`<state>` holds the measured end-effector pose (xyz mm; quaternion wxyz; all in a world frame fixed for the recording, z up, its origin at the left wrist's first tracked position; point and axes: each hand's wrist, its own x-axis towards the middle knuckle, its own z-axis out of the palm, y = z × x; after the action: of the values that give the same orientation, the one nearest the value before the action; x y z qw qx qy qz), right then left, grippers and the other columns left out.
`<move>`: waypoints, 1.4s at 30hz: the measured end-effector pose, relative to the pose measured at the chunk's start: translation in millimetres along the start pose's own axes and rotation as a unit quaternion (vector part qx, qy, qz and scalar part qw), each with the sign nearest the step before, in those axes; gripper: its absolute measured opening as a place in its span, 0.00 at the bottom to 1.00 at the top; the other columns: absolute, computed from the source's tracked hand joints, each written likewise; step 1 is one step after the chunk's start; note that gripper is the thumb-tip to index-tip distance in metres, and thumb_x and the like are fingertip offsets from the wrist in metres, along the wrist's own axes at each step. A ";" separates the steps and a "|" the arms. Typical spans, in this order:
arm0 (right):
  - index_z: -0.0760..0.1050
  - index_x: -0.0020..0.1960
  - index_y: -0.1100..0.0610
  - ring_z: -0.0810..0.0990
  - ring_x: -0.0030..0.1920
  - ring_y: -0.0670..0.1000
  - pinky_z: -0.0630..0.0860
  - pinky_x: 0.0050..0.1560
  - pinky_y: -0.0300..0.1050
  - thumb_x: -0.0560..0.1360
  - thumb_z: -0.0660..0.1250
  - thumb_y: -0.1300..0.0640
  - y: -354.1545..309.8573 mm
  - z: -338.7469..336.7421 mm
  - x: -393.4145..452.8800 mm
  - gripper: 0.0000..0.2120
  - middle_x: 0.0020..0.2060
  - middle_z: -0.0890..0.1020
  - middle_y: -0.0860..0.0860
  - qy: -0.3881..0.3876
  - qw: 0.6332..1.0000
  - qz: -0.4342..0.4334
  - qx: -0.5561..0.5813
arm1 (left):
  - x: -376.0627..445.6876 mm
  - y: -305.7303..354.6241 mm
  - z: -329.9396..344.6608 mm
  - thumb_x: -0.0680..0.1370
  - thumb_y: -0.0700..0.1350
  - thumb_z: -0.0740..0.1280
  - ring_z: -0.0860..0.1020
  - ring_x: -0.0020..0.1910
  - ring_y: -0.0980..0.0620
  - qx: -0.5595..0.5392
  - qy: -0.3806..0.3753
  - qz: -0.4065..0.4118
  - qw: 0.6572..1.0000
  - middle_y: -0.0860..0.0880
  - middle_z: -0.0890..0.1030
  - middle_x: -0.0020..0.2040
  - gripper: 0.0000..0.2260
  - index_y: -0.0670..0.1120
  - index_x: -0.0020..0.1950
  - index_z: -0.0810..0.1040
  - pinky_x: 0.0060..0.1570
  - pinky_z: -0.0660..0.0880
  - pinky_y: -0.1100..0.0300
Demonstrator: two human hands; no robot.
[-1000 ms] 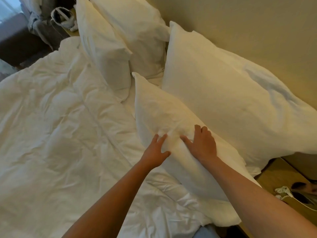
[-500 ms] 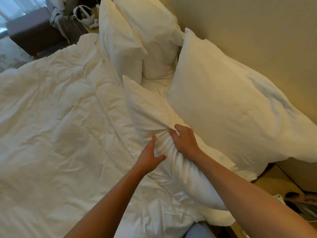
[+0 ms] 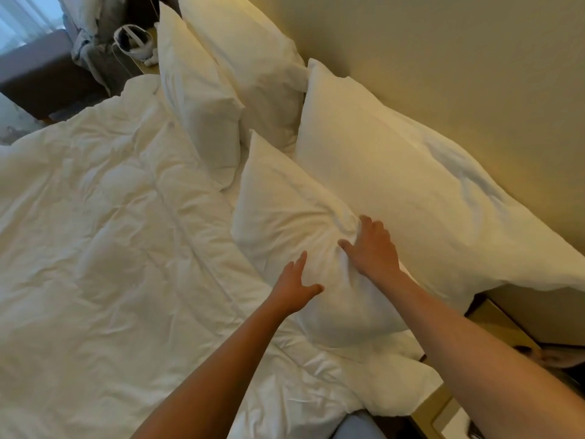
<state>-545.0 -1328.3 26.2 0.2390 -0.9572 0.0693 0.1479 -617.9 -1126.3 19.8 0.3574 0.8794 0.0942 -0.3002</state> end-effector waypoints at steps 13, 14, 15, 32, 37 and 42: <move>0.73 0.61 0.56 0.83 0.42 0.63 0.68 0.35 0.49 0.86 0.54 0.41 66.5 40.7 -55.0 0.20 0.44 0.86 0.59 0.034 0.996 -0.043 -0.070 | -10.7 -1.0 39.1 0.75 0.59 0.72 0.65 0.77 0.40 -0.010 -0.055 -0.059 0.997 0.45 0.56 0.82 0.44 0.57 0.83 0.49 0.74 0.67 0.44; 0.74 0.60 0.56 0.83 0.42 0.65 0.70 0.35 0.50 0.86 0.55 0.42 66.8 36.8 -54.8 0.19 0.43 0.86 0.60 0.037 0.996 -0.051 -0.060 | -12.1 0.1 39.2 0.75 0.59 0.72 0.65 0.77 0.40 -0.009 -0.052 -0.057 0.997 0.44 0.56 0.82 0.44 0.57 0.83 0.49 0.74 0.67 0.44; 0.74 0.60 0.56 0.83 0.42 0.66 0.73 0.35 0.52 0.86 0.56 0.43 68.0 31.9 -56.0 0.18 0.43 0.85 0.61 0.039 0.997 -0.055 -0.048 | -13.8 1.8 39.4 0.75 0.59 0.72 0.65 0.77 0.40 -0.005 -0.049 -0.054 0.997 0.44 0.57 0.82 0.44 0.57 0.83 0.49 0.74 0.67 0.44; 0.71 0.54 0.52 0.80 0.35 0.59 0.79 0.33 0.54 0.85 0.59 0.44 73.9 -18.9 -89.4 0.12 0.37 0.82 0.54 0.048 0.998 -0.038 -0.033 | -35.3 19.3 61.8 0.75 0.58 0.72 0.69 0.72 0.40 0.022 -0.072 -0.028 0.997 0.41 0.65 0.77 0.44 0.53 0.84 0.51 0.72 0.69 0.47; 0.70 0.53 0.51 0.78 0.38 0.55 0.76 0.36 0.51 0.85 0.60 0.46 95.6 -15.7 -91.5 0.09 0.42 0.81 0.51 0.052 0.997 -0.016 -0.048 | -34.9 20.5 68.7 0.75 0.59 0.72 0.67 0.75 0.40 0.027 -0.104 -0.028 0.994 0.41 0.62 0.79 0.44 0.54 0.83 0.50 0.74 0.68 0.47; 0.72 0.72 0.56 0.78 0.60 0.60 0.78 0.58 0.56 0.78 0.71 0.57 91.3 -6.1 -92.4 0.23 0.64 0.78 0.57 0.139 0.985 -0.054 -0.089 | -32.7 21.9 73.9 0.74 0.59 0.73 0.66 0.76 0.40 0.030 -0.097 -0.029 0.994 0.41 0.60 0.80 0.46 0.54 0.84 0.49 0.74 0.67 0.48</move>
<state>-649.5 -1405.5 20.7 0.1482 -0.9883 0.0365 0.0059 -669.8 -1191.2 10.1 0.3291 0.8536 0.0755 -0.3967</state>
